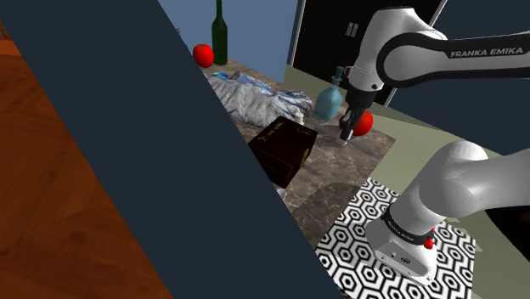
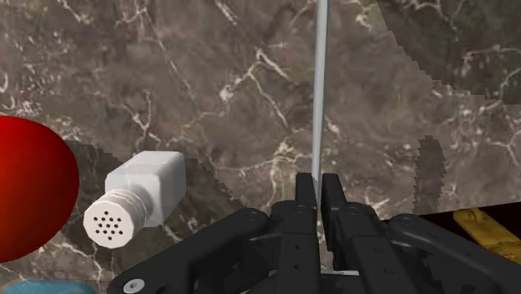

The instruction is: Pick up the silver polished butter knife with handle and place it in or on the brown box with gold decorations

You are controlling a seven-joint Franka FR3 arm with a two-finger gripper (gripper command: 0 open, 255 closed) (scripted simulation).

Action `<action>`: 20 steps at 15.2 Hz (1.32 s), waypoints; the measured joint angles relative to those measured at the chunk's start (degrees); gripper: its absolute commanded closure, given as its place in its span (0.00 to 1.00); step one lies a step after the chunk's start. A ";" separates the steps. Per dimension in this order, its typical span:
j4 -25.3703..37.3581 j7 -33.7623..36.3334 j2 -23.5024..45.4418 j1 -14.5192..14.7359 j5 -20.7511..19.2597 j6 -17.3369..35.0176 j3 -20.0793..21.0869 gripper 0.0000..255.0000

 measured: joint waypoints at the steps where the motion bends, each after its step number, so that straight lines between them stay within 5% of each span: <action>1: 0.81 0.02 0.08 0.02 0.02 -0.74 0.02 1.00; 20: 15.37 2.21 2.52 0.97 1.67 -12.84 2.15 1.00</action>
